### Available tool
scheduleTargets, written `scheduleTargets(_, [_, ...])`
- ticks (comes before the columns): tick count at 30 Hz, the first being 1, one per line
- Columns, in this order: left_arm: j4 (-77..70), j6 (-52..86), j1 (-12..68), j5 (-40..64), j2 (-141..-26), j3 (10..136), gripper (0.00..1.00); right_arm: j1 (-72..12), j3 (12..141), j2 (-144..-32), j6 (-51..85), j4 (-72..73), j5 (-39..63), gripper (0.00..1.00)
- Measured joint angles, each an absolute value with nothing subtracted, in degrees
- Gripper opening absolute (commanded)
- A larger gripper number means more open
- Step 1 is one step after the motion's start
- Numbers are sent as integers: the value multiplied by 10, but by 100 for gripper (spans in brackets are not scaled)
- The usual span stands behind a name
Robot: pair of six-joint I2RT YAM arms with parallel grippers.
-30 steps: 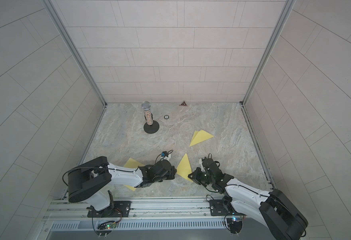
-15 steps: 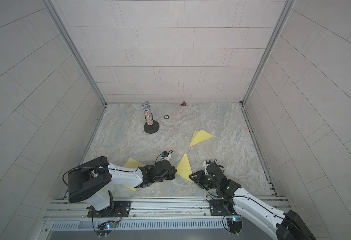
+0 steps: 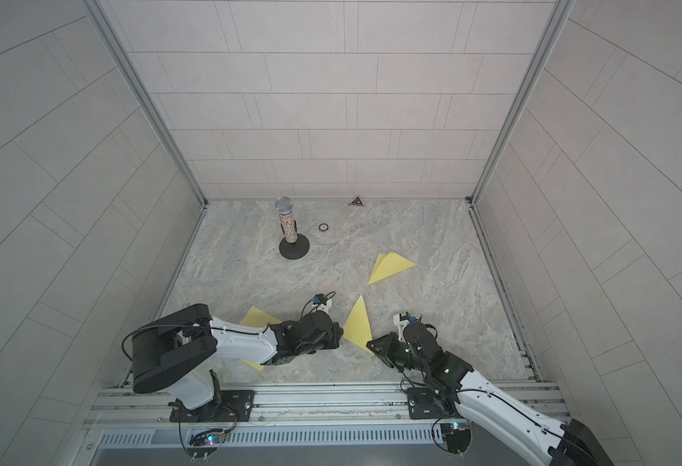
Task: Fold the square paper diagonally
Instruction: Fold the paper at the center of the board.
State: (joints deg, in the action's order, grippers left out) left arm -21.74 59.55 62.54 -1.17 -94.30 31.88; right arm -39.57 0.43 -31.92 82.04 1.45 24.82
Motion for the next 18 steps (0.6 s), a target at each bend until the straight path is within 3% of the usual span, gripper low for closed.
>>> scheduleTargets(2, [-218, 595, 625, -12, -943, 319, 0, -398, 4, -327, 818, 14, 246, 0])
scheduleTargets(7, [-219, 595, 625, -12, -943, 319, 0, -402, 10, -339, 813, 1, 236, 0])
scheduleTargets(8, [-220, 595, 625, -12, -944, 318, 0, -402, 13, -339, 811, -4, 235, 1])
scheduleTargets(10, [-222, 595, 625, -12, -945, 318, 0, -402, 18, -339, 808, -15, 234, 17])
scheduleTargets(12, [-222, 595, 625, -12, -945, 319, 0, -402, 24, -339, 803, -30, 235, 26])
scheduleTargets(18, [-223, 595, 625, -12, -945, 319, 0, -409, 30, -336, 799, -48, 237, 22])
